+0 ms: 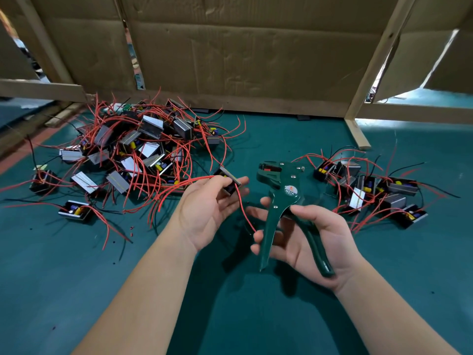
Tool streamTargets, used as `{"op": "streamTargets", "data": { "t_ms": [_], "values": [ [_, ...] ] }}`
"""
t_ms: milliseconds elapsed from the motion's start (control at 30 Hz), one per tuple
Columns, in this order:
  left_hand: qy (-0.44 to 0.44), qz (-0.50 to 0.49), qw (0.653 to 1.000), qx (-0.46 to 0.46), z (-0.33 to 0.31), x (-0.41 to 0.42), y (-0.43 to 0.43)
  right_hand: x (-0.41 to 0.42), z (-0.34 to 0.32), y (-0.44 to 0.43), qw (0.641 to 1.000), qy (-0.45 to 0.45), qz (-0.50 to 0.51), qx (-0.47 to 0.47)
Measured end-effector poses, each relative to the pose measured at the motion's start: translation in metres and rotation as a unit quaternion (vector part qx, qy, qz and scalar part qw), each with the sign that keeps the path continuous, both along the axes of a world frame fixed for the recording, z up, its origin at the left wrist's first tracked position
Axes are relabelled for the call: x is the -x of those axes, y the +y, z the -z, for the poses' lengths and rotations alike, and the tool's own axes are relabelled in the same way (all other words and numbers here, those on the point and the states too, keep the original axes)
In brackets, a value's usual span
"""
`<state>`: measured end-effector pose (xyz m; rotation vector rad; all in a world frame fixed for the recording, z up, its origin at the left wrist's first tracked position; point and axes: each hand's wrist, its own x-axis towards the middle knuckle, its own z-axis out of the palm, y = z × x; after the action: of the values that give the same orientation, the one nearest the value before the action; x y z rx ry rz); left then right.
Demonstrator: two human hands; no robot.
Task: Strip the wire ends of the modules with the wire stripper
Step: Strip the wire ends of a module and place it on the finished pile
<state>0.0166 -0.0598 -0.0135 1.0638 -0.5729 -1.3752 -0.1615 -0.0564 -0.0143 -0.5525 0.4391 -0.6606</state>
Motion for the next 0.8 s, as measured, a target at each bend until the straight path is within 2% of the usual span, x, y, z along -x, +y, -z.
{"op": "streamTargets", "data": {
  "t_ms": [133, 267, 567, 667, 800],
  "values": [
    [-0.047, -0.009, 0.999, -0.004, 0.004, 0.003, 0.000, 0.003, -0.003, 0.004, 0.996, -0.039, -0.069, 0.029],
    [-0.028, -0.040, 0.999, 0.007, 0.003, 0.002, 0.000, 0.007, -0.004, 0.003, 0.993, -0.061, -0.086, 0.055],
    [-0.015, -0.058, 0.998, 0.033, -0.001, 0.008, 0.002, 0.017, -0.009, -0.003, 0.991, -0.088, -0.042, 0.091],
    [-0.029, -0.042, 0.998, 0.036, 0.001, 0.014, 0.004, 0.020, -0.010, -0.005, 0.992, -0.087, -0.014, 0.089],
    [0.002, 0.032, 0.998, 0.058, 0.000, 0.017, 0.005, 0.026, -0.012, -0.009, 0.992, -0.087, 0.023, 0.093]
  ]
}}
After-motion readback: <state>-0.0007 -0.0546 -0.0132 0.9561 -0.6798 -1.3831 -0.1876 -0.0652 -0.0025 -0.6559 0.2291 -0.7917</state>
